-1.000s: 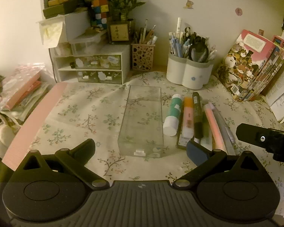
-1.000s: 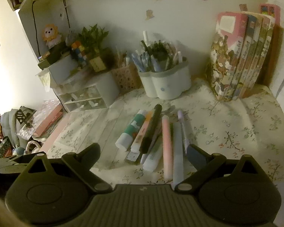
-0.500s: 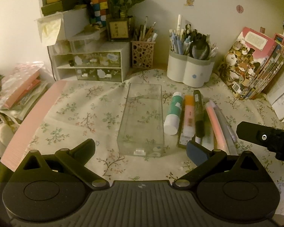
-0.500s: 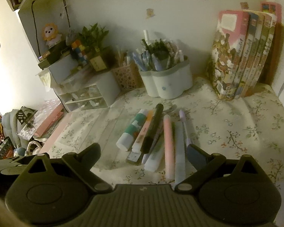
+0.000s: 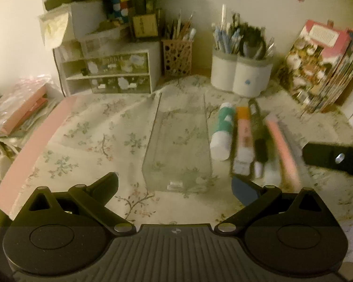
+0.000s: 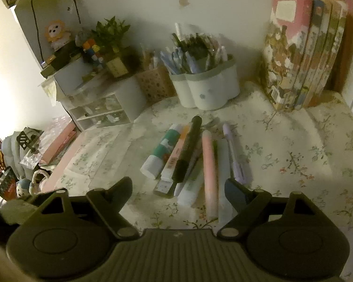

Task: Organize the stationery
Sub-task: 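Move the right gripper toward the row of loose markers, then grasp the black marker with the right gripper and lift it, then lower the black marker into the clear plastic box and open the right gripper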

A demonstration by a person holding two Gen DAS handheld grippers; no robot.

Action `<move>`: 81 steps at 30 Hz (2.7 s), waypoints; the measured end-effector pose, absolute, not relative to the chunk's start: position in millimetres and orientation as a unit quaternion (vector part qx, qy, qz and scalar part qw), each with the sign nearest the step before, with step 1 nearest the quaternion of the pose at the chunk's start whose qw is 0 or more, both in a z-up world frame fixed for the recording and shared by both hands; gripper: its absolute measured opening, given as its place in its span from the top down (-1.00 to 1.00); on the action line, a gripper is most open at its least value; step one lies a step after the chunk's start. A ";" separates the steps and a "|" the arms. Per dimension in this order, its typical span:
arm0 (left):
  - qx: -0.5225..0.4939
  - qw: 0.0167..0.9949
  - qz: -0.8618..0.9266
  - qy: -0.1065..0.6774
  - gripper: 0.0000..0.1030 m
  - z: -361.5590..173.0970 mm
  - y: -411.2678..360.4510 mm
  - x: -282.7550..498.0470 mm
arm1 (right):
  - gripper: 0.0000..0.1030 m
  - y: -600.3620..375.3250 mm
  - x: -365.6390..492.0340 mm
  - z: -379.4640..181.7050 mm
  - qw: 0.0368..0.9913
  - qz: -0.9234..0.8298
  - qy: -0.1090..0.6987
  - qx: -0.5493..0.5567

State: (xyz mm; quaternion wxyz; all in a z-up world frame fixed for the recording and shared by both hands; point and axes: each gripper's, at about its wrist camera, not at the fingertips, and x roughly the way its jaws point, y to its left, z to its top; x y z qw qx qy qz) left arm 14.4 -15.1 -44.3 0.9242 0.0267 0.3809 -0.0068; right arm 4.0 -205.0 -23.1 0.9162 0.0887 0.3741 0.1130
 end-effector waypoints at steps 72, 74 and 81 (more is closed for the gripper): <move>0.019 0.957 -0.024 0.289 -0.41 -103.9 -17.6 20.5 | 0.89 -199.1 124.8 -55.7 0.875 0.138 0.429 0.177; 0.018 0.958 -0.024 0.287 -0.41 -104.2 -17.3 20.0 | 0.89 -192.2 122.7 -46.9 0.876 0.151 0.422 0.177; 0.020 0.958 -0.028 0.284 -0.41 -103.8 -15.1 19.6 | 0.89 -148.8 132.8 -37.4 0.852 0.217 0.439 0.187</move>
